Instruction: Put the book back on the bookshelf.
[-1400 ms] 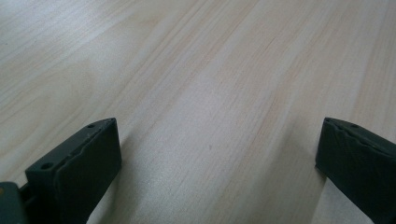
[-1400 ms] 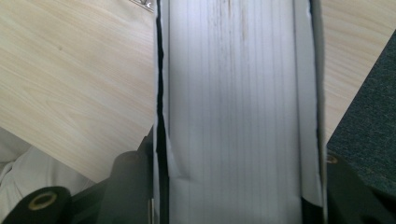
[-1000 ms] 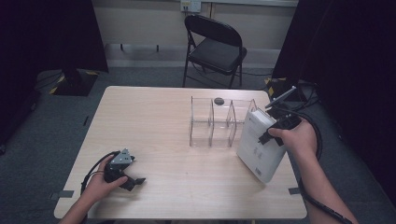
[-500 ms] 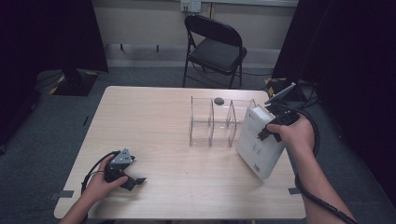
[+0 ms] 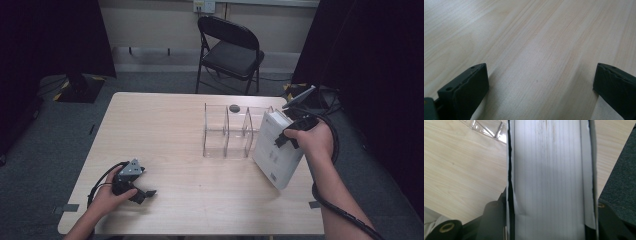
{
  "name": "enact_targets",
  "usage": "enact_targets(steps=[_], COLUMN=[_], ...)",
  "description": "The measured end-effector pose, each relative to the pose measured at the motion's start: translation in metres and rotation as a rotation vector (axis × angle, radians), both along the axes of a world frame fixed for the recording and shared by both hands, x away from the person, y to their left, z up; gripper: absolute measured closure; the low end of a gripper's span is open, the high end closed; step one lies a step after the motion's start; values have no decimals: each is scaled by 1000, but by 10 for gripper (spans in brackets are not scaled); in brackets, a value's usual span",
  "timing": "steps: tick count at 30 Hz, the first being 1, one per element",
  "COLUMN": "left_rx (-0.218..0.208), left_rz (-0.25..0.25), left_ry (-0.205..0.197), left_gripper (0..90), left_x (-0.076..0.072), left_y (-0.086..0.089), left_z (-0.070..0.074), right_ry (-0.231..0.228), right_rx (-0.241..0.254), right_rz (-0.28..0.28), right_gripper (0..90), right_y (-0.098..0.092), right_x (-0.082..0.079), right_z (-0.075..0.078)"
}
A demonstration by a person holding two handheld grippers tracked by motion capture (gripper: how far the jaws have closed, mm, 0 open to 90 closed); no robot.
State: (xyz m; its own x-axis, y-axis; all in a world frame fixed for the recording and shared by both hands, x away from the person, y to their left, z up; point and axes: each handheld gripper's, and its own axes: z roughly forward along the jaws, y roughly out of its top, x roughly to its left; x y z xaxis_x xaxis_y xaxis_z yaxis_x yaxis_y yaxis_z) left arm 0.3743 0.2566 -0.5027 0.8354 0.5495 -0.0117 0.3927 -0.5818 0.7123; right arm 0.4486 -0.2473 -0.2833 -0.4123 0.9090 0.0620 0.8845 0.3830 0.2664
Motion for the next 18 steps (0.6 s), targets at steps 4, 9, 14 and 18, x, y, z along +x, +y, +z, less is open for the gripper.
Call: enact_targets(steps=[4,9,14,18], left_rx=[0,0,0,0], left_rz=[0,0,0,0], left_ry=[0,0,0,0], left_gripper=[0,0,0,0], left_x=[0,0,0,0], left_y=[0,0,0,0], left_z=[0,0,0,0], right_ry=[-1,-5,-19,-26], right_rx=[4,5,-5,3], right_rz=[-7,-22,-30,-52], right_gripper=[524,524,523,524], right_y=[2,3,5,6], right_x=[2,6,10,13], right_z=[2,6,8,7])
